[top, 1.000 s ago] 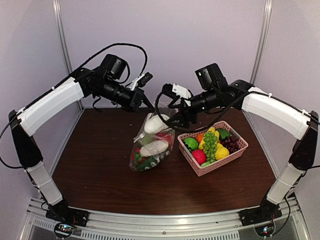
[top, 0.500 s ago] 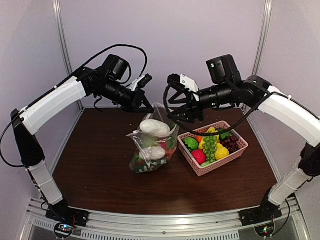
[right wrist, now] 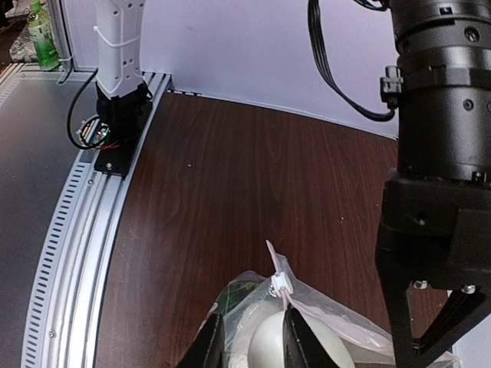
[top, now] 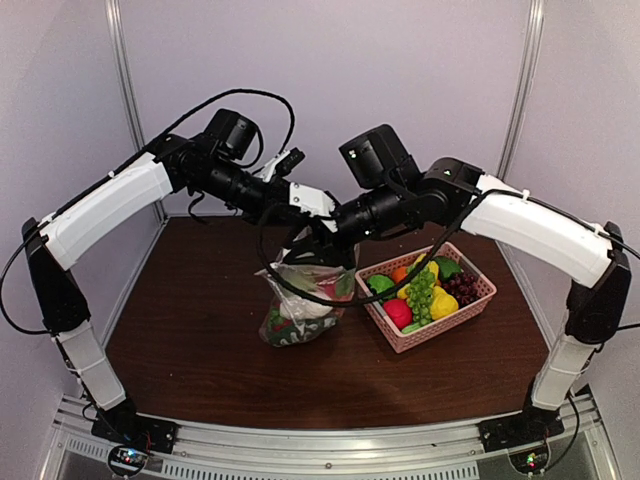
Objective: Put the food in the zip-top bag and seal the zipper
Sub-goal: Adjust the fake vegetable in the zipper food storage bag, then adjust the zipper food storage bag at the center of the board.
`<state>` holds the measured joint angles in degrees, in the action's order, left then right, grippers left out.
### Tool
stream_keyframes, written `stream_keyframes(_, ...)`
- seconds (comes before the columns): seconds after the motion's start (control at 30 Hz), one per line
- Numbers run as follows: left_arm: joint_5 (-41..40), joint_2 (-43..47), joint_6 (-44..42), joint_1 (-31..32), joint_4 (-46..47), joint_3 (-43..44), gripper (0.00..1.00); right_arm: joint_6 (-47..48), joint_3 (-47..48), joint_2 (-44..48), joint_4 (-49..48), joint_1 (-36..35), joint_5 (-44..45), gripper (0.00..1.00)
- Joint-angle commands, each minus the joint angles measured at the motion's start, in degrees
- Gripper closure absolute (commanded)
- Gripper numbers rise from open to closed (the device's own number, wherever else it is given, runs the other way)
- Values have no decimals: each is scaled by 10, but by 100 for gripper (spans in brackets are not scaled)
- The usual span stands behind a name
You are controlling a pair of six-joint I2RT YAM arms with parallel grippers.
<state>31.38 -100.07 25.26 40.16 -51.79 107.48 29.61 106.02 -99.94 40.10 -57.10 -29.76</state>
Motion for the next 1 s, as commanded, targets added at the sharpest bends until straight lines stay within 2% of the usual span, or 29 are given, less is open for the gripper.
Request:
stream_keyframes(0.0,16,2,5,-4,31,8,100,-7,12,-14,9,1,111,74)
stream_keyframes(0.17,13,18,5,-4,31,3,100,1,-35,-1,15,18,204,82)
stream_keyframes(0.3,9,20,4,-4,31,2,100,-9,-57,21,14,53,191,82)
stream_keyframes(0.4,-17,17,3,-6,25,13,100,-1,-57,60,15,58,162,74)
stream_keyframes(0.43,-34,15,-1,-10,11,25,100,-3,-53,77,14,60,158,66)
stream_keyframes(0.53,-150,-5,-35,-39,-86,121,100,-14,-37,131,14,90,107,51)
stream_keyframes(0.6,-235,-8,-58,-75,-119,165,100,-26,-34,162,13,130,71,40)
stream_keyframes(0.63,-248,-10,-74,-86,-125,188,100,-32,-41,177,10,153,66,36)
stream_keyframes(0.73,-187,-13,-86,-68,-93,179,100,-45,-92,195,-6,231,69,34)
stream_keyframes(0.8,-178,-49,-80,-66,-115,142,100,-63,-140,199,-19,290,42,33)
stream_keyframes(0.87,-123,-94,-83,-46,-142,92,100,-75,-186,195,-29,334,37,33)
stream_keyframes(0.97,-153,-115,-112,10,-162,91,100,-67,-223,175,1,362,48,33)
